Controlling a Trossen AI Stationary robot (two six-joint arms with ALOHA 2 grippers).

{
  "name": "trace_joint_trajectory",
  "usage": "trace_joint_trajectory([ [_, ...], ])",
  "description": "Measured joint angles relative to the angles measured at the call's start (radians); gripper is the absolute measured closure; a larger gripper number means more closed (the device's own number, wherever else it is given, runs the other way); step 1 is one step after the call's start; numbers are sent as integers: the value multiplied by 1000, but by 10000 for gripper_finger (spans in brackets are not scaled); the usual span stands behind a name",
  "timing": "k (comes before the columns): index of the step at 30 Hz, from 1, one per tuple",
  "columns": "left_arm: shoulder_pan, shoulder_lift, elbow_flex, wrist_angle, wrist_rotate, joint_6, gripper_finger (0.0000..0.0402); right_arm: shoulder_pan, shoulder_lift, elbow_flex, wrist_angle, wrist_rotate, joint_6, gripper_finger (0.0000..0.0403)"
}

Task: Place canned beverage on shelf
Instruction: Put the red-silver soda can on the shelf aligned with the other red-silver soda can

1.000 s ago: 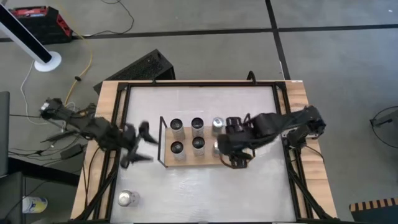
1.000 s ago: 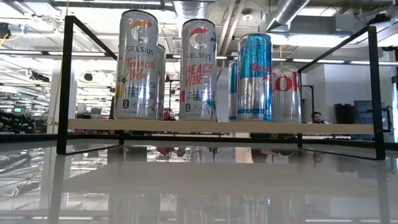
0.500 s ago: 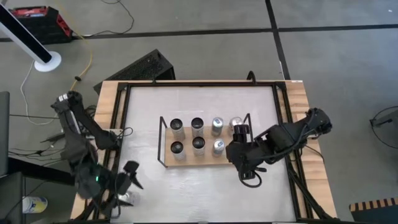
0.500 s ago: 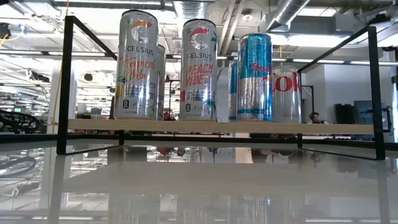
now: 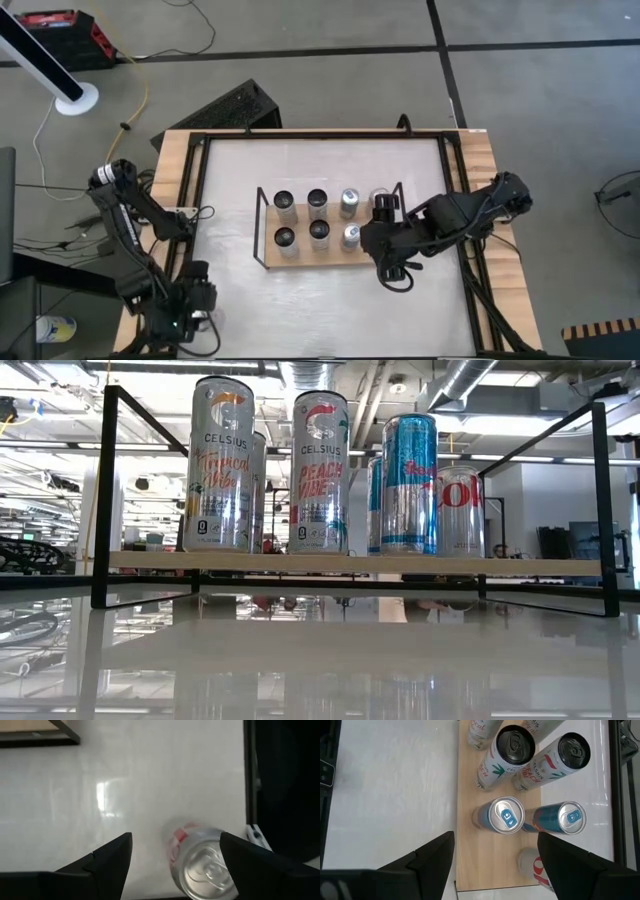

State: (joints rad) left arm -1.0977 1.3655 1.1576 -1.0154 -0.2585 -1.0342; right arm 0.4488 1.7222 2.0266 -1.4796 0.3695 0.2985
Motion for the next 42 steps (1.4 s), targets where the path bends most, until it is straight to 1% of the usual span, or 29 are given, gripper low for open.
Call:
trace_joint_trajectory([
  [3,0,-2,0,17,24,4,118,0,0,0,0,0,0,93],
  [6,0,-15,0,40,26,5,118,0,0,0,0,0,0,93],
  [12,-38,-6,0,153,23,6,118,3,0,0,0,-5,8,93],
  [15,-59,14,0,146,27,9,118,3,0,0,0,-6,8,93],
  [19,-61,29,0,112,21,8,118,3,0,0,0,-6,8,93],
  [22,-61,29,0,103,7,7,118,3,0,0,0,-5,8,93],
  [31,-74,29,-2,106,15,-10,118,3,1,0,2,-5,8,93],
  [34,-76,29,-24,108,21,-30,118,3,1,0,2,-5,9,93],
  [38,-75,28,-66,120,56,-68,118,3,1,0,3,-5,9,93],
  [42,-76,26,-80,121,64,-74,118,3,1,0,5,-5,9,93],
])
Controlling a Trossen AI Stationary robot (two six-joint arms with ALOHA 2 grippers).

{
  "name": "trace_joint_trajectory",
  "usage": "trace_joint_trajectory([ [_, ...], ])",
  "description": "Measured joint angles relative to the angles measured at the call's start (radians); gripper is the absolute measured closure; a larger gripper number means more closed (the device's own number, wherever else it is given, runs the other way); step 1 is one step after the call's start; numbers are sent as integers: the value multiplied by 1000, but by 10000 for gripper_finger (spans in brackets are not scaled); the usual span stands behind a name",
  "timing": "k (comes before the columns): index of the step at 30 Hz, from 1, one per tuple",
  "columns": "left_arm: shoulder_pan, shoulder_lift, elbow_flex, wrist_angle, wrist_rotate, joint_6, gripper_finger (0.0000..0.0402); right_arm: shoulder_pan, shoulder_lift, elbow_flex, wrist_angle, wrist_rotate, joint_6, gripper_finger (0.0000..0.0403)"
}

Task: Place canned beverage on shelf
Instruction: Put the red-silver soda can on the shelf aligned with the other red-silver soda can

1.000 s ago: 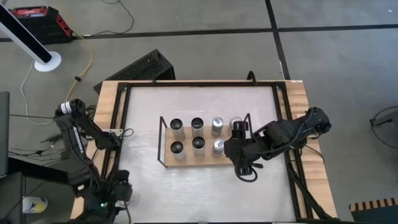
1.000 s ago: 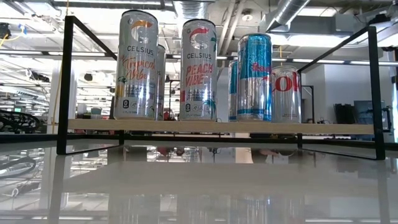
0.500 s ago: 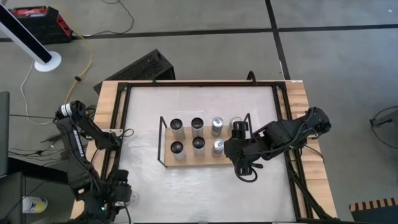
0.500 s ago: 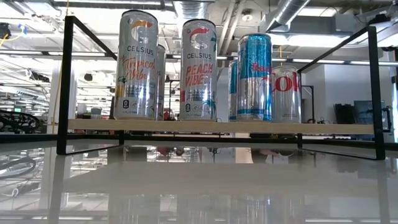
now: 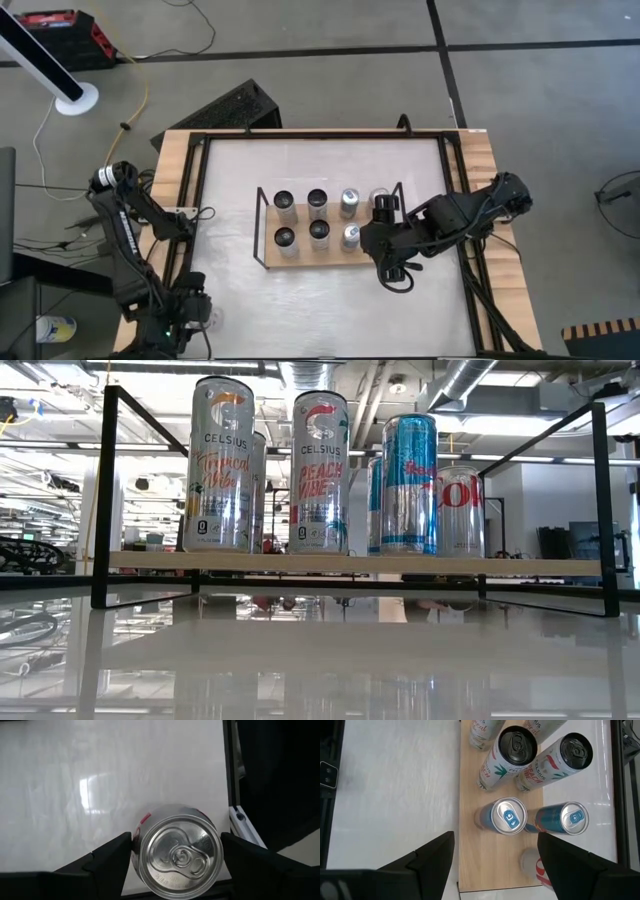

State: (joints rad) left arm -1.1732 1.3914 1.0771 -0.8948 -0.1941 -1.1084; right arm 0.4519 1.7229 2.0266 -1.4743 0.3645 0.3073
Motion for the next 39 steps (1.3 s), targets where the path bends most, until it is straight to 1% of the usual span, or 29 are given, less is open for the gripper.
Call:
trace_joint_trajectory([
  [12,-3,0,-1,-4,32,-18,119,-1,0,0,2,0,0,93],
  [15,-3,0,-1,-4,39,-10,133,-1,0,0,2,0,0,93],
  [19,-1,0,1,-4,45,27,163,-1,0,0,2,0,0,93],
  [22,18,1,10,-4,53,73,168,-1,0,0,2,0,0,93],
  [26,72,4,33,-11,46,184,170,-1,0,0,2,0,0,93],
  [30,167,5,52,-9,36,336,170,-1,0,0,1,0,0,93],
  [34,284,5,75,-8,78,488,172,-1,0,0,-10,0,0,93],
  [39,420,5,130,37,122,735,171,0,0,0,-52,1,9,93],
])
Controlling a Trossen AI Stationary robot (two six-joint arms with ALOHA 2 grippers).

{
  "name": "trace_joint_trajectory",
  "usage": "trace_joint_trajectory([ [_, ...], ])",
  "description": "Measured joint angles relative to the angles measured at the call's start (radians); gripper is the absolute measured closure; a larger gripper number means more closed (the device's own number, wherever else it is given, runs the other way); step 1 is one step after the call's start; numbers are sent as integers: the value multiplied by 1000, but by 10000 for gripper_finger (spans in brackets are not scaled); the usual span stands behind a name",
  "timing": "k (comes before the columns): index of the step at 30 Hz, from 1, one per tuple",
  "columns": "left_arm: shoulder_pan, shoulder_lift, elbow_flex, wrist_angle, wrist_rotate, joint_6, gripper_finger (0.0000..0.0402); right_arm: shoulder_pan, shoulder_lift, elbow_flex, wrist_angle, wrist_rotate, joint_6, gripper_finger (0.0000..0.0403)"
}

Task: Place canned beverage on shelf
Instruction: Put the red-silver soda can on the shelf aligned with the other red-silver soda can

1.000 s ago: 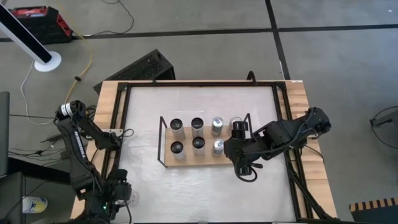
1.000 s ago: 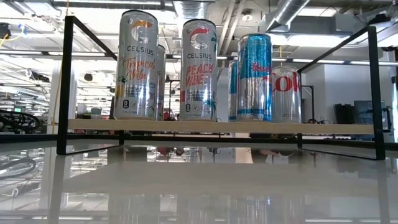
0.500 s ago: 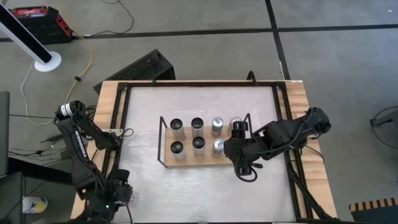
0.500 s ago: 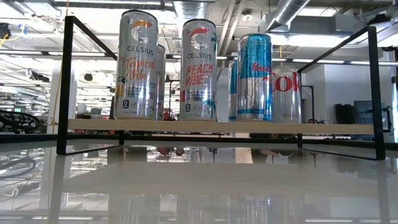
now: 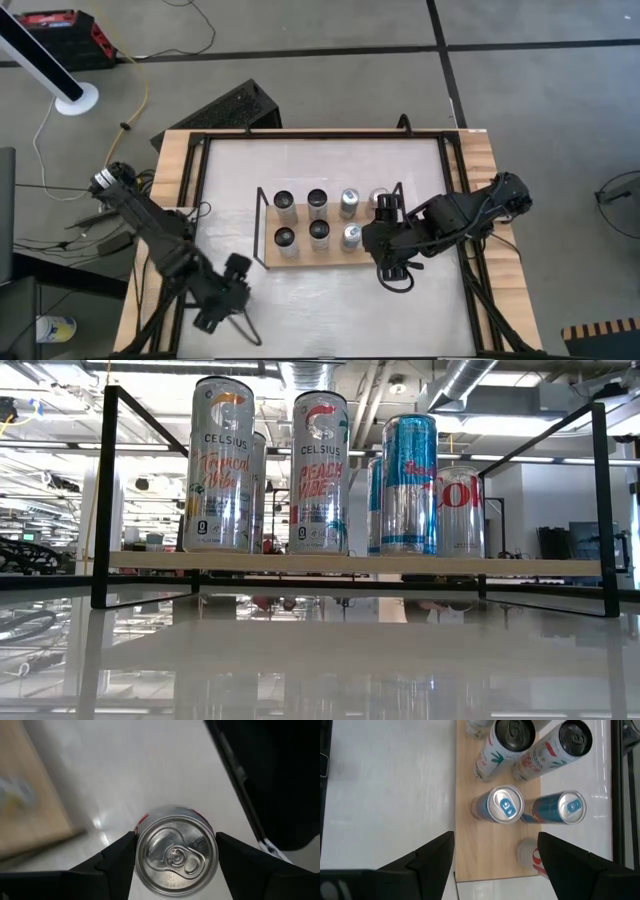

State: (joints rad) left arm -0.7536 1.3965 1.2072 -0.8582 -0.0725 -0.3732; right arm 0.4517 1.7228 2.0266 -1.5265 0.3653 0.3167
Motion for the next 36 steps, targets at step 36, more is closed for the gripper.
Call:
trace_joint_trajectory([
  [36,330,303,238,114,208,574,165,89,-2,0,-9,41,50,93],
])
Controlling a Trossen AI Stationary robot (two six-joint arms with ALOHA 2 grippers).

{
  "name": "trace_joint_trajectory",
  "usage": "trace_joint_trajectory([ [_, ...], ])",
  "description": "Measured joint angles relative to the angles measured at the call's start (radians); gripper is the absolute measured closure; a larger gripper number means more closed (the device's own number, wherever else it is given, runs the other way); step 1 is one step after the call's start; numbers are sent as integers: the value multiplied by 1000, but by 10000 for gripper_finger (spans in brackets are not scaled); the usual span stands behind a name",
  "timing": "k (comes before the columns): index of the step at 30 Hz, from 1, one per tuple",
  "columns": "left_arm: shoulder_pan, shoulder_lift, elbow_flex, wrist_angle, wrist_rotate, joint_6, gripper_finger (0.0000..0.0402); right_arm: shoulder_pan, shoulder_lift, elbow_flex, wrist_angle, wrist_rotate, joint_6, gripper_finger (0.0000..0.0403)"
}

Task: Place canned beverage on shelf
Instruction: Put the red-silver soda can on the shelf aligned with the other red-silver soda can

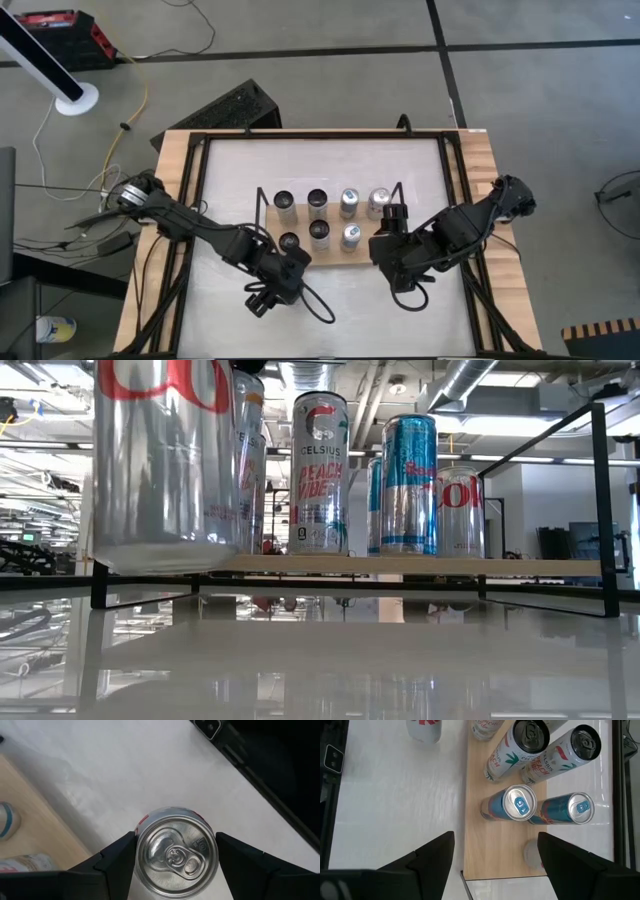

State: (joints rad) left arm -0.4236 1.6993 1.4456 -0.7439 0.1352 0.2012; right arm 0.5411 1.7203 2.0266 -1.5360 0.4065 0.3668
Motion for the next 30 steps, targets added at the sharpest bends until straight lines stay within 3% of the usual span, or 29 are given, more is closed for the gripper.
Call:
trace_joint_trajectory([
  [11,-45,-6,2,-48,-3,-21,164,0,0,0,2,0,-1,93],
  [19,-106,-4,4,-66,-102,-30,164,0,0,0,4,15,0,93],
  [30,-92,-3,4,-85,-182,-30,164,0,0,0,5,15,0,93],
])
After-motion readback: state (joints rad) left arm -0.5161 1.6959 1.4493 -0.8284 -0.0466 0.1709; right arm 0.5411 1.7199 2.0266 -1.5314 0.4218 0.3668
